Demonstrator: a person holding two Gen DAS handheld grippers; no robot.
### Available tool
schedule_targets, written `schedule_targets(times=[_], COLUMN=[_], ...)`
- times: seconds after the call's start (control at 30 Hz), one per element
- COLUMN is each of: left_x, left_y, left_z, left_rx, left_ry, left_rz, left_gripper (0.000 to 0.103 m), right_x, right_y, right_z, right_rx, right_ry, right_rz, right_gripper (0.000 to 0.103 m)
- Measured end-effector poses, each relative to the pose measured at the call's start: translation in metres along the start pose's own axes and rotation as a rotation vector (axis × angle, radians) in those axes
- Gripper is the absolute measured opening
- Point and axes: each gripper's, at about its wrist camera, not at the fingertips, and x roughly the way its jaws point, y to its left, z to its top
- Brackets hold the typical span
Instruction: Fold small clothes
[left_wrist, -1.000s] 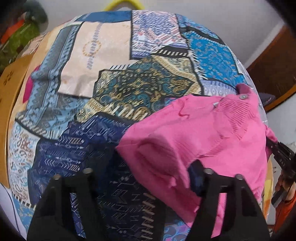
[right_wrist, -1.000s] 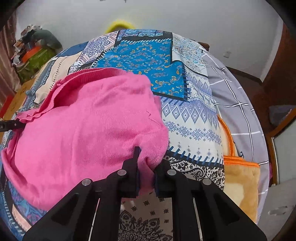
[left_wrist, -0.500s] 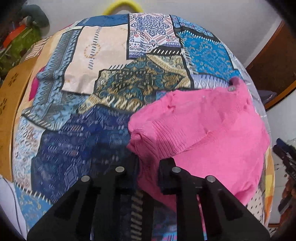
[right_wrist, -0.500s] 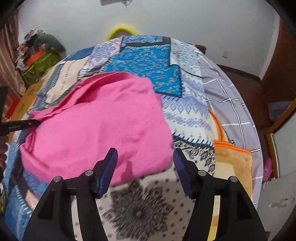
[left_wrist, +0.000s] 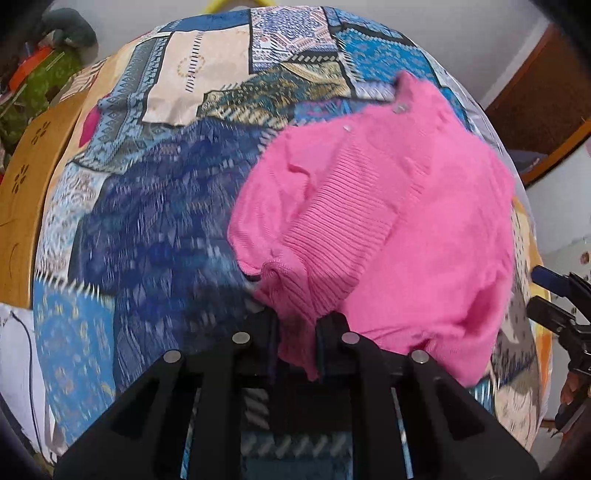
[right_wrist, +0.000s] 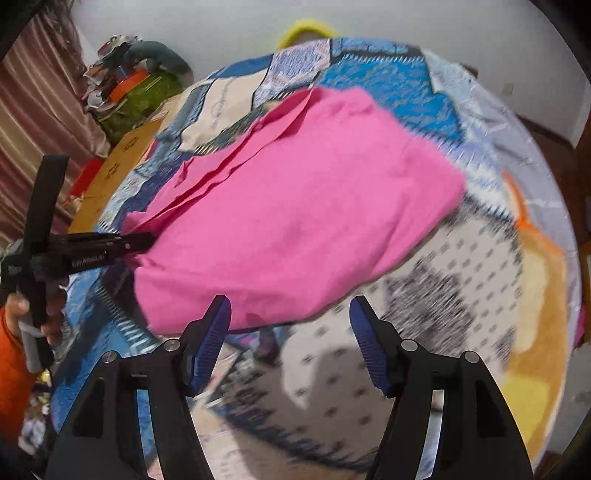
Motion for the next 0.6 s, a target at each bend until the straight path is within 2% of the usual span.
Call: schedule_targets(times=[0.13, 0.27, 0.47, 0.6], left_x=[-0.006, -0.016, -0.025, -0.026], left_y=[-0.011, -0.03, -0.047, -0.055], left_z=[-0.023, -0.041, -0.052, -0.054], left_rx=[0.001, 0.036, 0.04, 0.037], left_ry=[0.02, 0.019, 0.038, 0.044], left_rz=[-0.049, -0.079, -0.166, -0.2], left_gripper=[0.015, 0.015, 0.015, 0.015], right_x=[0.004, -0.004, -0.008, -0.001], right_y=[0.007, 0.012, 0.022, 0.016], right_z=[-0.007, -0.008, -0.016, -0.023], right_rx=[0.062, 0.103, 0.073, 0.119], right_ry=[0.018, -0.005, 0.016, 0.026], right_rz=[0.041, 0.058, 0.062, 0.065], right_gripper=[0.063, 0.063, 0.066, 0.066])
